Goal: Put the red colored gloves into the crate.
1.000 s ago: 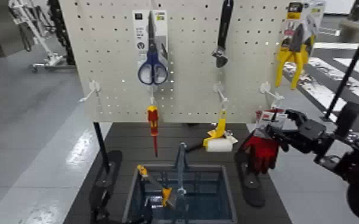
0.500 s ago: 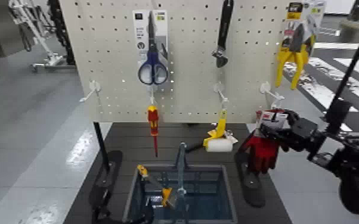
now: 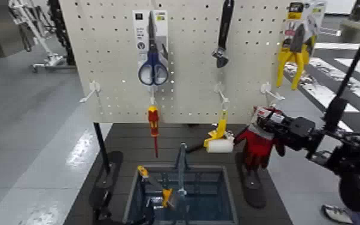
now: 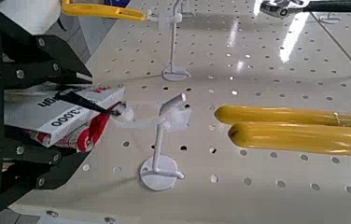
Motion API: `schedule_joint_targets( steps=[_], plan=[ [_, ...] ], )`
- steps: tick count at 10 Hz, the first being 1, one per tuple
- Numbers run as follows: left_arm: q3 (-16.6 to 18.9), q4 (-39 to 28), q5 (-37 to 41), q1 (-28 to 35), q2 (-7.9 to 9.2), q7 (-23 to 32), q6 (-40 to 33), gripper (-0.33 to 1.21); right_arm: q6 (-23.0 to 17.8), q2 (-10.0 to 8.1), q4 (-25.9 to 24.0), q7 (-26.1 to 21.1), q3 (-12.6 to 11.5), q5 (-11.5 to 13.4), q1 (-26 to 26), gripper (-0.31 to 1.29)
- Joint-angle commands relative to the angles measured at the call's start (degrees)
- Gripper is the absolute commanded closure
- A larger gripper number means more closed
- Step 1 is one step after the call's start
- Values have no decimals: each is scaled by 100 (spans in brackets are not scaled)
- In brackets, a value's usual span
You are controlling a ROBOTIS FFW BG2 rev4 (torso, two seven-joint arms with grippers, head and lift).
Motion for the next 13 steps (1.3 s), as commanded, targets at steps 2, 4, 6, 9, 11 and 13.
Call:
schedule_joint_targets(
  steps=[2,4,6,9,11,13],
  plan=[
    [-10,9,8,0,-685,0,5,11,88,-25,-25,46,11,33,-15,103],
    [-10,9,16,0,-685,0,5,11,123,-51,-42,89,20,50,-23,103],
    [-10,9,8,0,-685,0,5,11,140,-69,-68,107,11,68,-32,103],
    [-10,9,8,0,-677,0,5,11,246,-86,-130,81,-7,173,-32,110],
    [-10,0,16,0,-677,0,5,11,281,-86,-148,63,-7,209,-32,112],
    [-10,0,16,0,-668,0,5,11,351,-86,-200,37,-16,261,-32,117]
  ],
)
